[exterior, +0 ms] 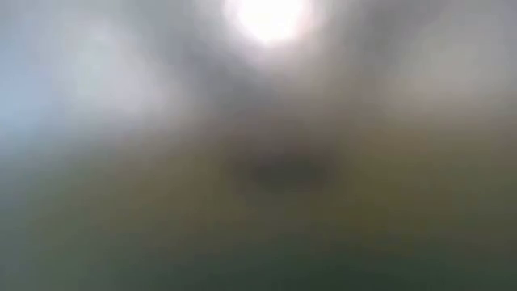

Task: Sort Maruchan noodles
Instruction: Put the blue noodle pack into the blue bin, then put the yellow noodle pack into the transparent bin

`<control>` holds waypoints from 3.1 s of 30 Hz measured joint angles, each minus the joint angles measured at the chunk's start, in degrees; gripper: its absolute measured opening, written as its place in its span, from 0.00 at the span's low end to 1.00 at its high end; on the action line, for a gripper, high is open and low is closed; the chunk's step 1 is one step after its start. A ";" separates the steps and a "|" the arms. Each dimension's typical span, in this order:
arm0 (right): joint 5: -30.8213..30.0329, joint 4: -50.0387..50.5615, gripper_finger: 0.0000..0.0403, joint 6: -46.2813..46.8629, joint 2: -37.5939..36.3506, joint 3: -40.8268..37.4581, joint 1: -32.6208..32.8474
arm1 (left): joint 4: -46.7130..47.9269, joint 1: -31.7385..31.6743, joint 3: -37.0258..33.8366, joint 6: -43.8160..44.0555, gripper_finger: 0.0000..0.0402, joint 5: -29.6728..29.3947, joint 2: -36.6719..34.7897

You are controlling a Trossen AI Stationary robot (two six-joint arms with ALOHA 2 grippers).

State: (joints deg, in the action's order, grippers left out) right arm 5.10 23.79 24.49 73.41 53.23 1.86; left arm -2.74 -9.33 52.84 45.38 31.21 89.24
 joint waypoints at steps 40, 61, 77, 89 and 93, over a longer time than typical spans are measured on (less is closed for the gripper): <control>0.83 -6.91 0.23 1.46 3.96 0.04 -6.55 | 69.08 48.02 0.00 24.10 0.18 -20.44 -20.81; 1.46 -4.06 0.23 9.65 3.96 0.04 -29.63 | 77.03 35.96 18.86 9.26 0.44 -64.67 -23.61; 0.89 -5.34 0.23 14.90 15.58 2.47 -31.38 | 12.04 -6.29 -2.54 -13.96 0.44 -30.53 -20.62; -9.66 14.85 0.23 5.49 25.58 19.55 -32.64 | -6.82 -9.43 -12.74 -6.86 0.44 -24.23 -12.75; -10.09 16.71 0.23 5.04 28.79 22.05 -33.28 | -11.37 -9.53 -12.95 -5.52 0.44 -23.90 -9.43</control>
State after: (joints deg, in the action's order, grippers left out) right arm -4.99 40.50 29.53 102.20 75.28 -31.42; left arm -14.11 -18.85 39.89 39.86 7.31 79.81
